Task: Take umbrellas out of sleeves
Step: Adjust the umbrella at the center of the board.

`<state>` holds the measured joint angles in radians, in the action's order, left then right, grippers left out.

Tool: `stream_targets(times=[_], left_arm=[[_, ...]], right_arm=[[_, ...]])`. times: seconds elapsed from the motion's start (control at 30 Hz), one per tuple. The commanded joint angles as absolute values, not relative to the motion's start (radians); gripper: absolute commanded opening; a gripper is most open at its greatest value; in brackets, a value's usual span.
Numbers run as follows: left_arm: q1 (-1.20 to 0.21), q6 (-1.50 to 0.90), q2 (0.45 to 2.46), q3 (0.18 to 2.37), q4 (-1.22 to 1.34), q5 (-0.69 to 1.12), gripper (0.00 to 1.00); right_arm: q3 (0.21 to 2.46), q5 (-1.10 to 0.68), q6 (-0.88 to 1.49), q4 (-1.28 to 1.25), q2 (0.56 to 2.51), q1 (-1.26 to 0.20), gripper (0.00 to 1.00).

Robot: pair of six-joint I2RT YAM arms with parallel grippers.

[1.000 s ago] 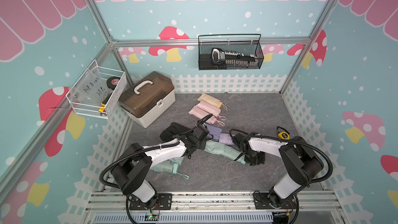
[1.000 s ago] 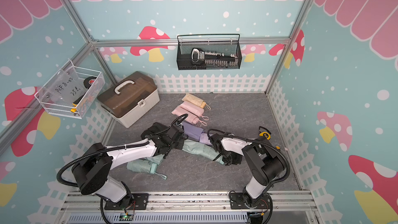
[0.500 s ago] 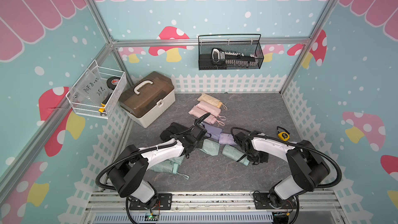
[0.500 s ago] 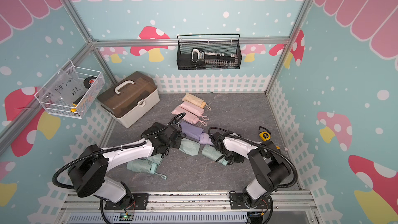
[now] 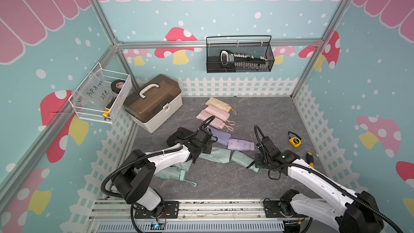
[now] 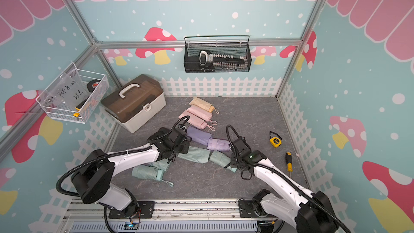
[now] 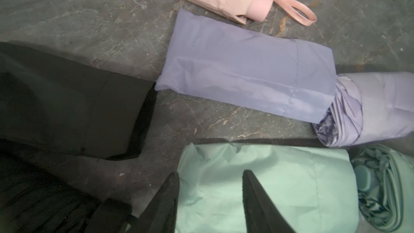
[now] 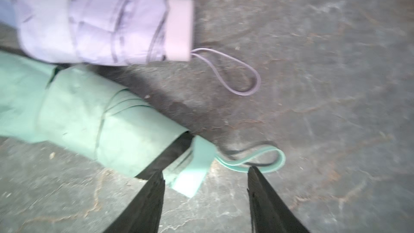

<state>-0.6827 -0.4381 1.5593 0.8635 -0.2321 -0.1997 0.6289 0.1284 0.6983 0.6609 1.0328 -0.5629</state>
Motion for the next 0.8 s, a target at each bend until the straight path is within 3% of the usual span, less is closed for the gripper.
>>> stream_targets(times=[0.0,0.13,0.33,0.77], left_arm=[[-0.664,-0.437,1.517,0.864,-0.247,-0.195,0.49],[-0.668,-0.470,1.445,0.853,-0.251,-0.095,0.50],[-0.764,-0.542,1.398,0.787,-0.233,-0.049,0.49],[-0.783,-0.604,1.578,0.701,-0.047,0.000,0.49]], right_arm=[[0.588,-0.077,0.633,0.577,1.017,-0.562,0.57],[0.501,-0.210,0.689,0.474,0.977,-0.571,0.54],[0.479,-0.238,0.704,0.424,1.037,-0.571,0.54],[0.588,-0.069,0.697,0.393,1.209,-0.569,0.55]])
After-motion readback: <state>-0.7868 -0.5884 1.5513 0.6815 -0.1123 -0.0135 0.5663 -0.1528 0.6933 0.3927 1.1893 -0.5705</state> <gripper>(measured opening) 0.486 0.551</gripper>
